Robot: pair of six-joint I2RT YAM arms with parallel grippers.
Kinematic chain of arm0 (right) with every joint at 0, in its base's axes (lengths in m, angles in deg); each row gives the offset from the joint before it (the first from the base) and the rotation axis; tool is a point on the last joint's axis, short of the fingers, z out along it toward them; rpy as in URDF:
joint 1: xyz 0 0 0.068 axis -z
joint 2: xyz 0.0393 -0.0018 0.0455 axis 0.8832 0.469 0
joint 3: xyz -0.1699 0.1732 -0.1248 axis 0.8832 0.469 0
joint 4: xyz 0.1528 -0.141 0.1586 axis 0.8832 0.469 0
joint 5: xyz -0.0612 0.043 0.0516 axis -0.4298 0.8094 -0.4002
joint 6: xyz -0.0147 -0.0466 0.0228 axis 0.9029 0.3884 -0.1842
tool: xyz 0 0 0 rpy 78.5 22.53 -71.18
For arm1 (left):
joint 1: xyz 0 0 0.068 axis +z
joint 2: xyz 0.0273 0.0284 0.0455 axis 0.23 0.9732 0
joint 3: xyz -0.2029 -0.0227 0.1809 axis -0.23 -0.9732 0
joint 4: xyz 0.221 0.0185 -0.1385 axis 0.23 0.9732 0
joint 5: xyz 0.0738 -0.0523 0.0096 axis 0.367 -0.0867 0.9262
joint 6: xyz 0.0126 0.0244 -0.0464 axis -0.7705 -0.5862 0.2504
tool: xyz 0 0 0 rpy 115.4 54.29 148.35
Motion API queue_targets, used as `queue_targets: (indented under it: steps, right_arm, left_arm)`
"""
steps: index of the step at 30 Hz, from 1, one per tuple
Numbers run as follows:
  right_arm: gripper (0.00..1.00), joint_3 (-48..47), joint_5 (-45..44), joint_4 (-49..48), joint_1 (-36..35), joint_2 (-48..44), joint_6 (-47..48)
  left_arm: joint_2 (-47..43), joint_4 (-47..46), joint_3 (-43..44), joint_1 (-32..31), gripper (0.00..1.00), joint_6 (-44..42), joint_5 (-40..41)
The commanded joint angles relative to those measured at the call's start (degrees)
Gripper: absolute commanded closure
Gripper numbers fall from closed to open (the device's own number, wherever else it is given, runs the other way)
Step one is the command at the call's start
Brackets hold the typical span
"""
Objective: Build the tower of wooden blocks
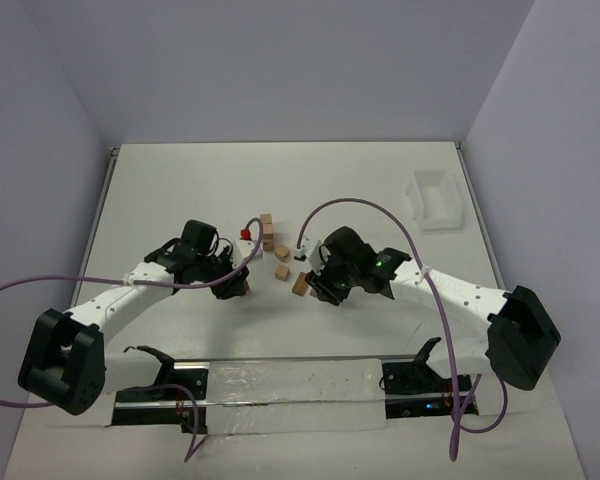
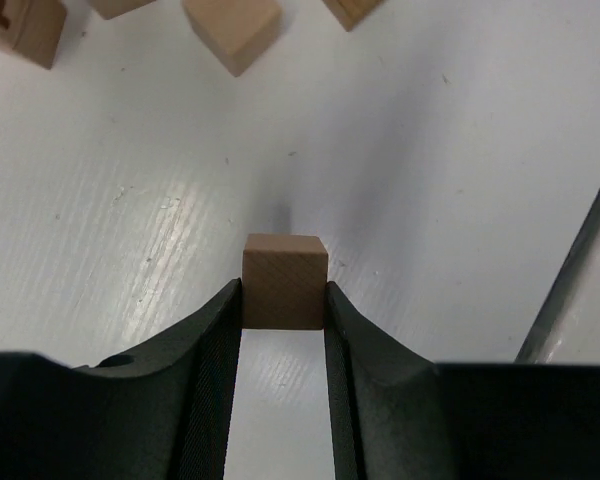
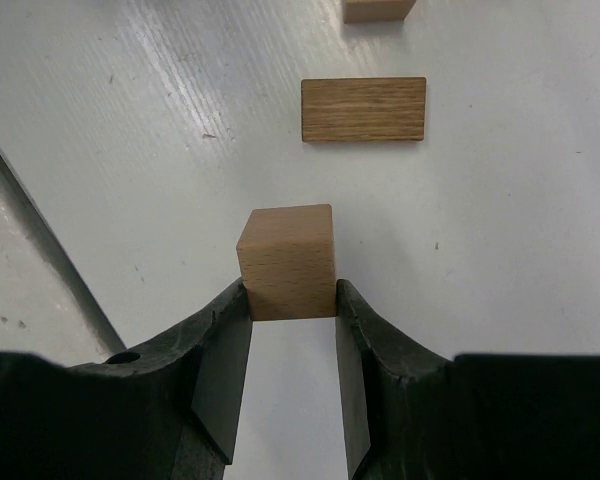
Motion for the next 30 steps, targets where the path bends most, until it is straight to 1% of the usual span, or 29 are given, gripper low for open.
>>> queue_targets:
  steps: [1, 4, 8, 11, 15, 17, 22, 23, 25, 28, 29, 30]
  right_arm:
    - [1.00, 1.5, 1.6, -2.1, -0.5, -1.1, 3.9]
    - [1.00, 1.9, 2.0, -3.1, -1.0, -1.1, 4.1]
    - [1.00, 1.9, 2.0, -4.5, -2.5, -0.8, 3.5]
    - [1.00, 2.4, 1.1, -5.7, -3.3, -0.4, 3.0]
    - [1.00, 3.1, 0.6, -6.4, -4.1, 0.2, 2.6]
    - [1.00, 3.0, 0.5, -6.5, -4.6, 0.4, 2.5]
    - [1.00, 1.9, 0.5, -5.9, -5.3, 1.1, 1.8]
    - [1.00, 1.4, 0.4, -5.8, -5.9, 1.3, 1.6]
    - [1.00, 0.5, 0.1, -5.7, -7.4, 2.0, 1.2]
    - [1.00, -2.5, -0.2, -5.1, -10.6, 4.7, 1.2]
    - [1.00, -3.4, -0.1, -5.2, -11.4, 5.8, 1.4]
    - [1.00, -4.6, -0.3, -5.0, -12.7, 7.2, 1.7]
  left_arm:
    - [-4.1, 5.7, -1.8, -0.6, 0.67, -11.3, -6.7]
    - [-5.9, 5.2, -3.2, -0.7, 0.61, -12.7, -8.7]
    - [-5.4, 4.2, -5.3, -1.4, 0.56, -14.1, -10.7]
    - [-4.7, 1.3, -6.4, -2.8, 0.54, -14.3, -8.5]
    - [-3.9, 0.1, -7.8, -3.6, 0.52, -15.8, -7.2]
    - [-3.5, -0.6, -8.4, -4.1, 0.45, -15.8, -6.9]
    - [-5.0, -0.1, -7.5, -4.0, 0.34, -14.0, -6.9]
    - [-5.9, 0.6, -6.1, -3.4, 0.31, -12.9, -7.2]
    - [-7.7, 2.8, -2.6, 0.2, 0.24, -10.5, -10.8]
    - [-11.0, 6.5, 3.1, 11.1, 0.03, -5.5, -18.9]
    - [-13.0, 6.8, 4.8, 13.8, 0.01, -3.0, -20.4]
    - [-15.1, 6.5, 5.9, 16.1, 0.01, -0.7, -20.9]
